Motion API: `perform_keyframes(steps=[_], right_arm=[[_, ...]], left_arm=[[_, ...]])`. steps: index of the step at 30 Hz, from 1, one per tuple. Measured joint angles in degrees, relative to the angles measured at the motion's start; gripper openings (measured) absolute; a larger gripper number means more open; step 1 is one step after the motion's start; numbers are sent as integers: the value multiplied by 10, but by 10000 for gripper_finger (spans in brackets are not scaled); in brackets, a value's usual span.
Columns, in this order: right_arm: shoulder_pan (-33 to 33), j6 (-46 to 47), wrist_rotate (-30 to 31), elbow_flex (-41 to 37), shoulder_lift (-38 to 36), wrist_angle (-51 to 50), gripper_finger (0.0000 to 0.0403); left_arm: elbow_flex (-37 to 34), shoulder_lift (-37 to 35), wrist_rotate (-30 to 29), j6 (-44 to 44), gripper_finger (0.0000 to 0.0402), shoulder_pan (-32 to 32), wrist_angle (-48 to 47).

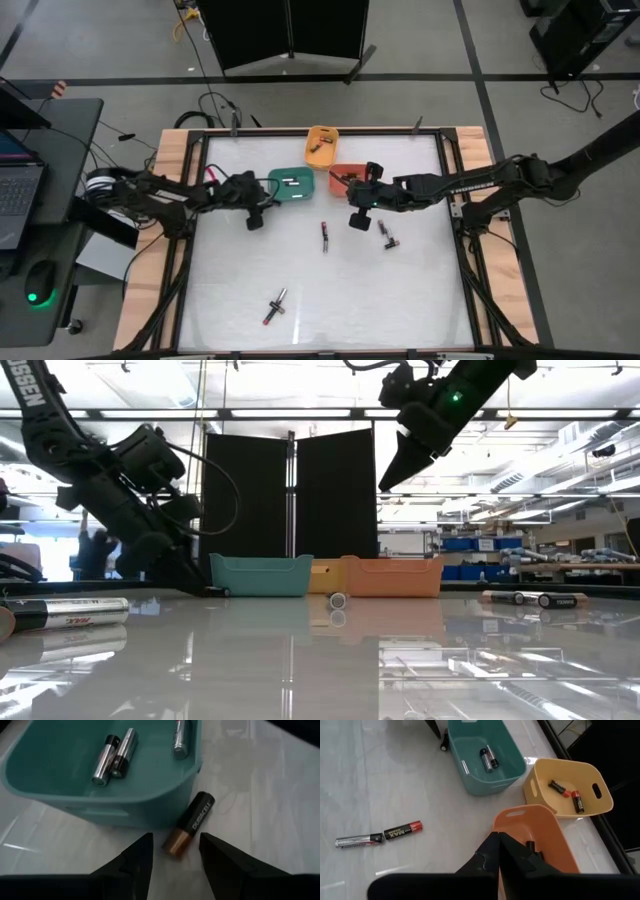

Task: Sort batteries
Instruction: Put the brown battery into the orange bin

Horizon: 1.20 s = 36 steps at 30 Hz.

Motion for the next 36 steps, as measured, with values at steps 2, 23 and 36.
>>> perform_keyframes(steps=[2,23,36], right_arm=[[0,-1,0,0,0,0,12],[0,-4,0,0,0,-4,15],[36,3,23,0,-27,-55,12]], left_arm=[[5,9,4,0,171,0,1],[9,11,28,-19,49,-54,-41],[45,16,50,-139,49,-157,-42]])
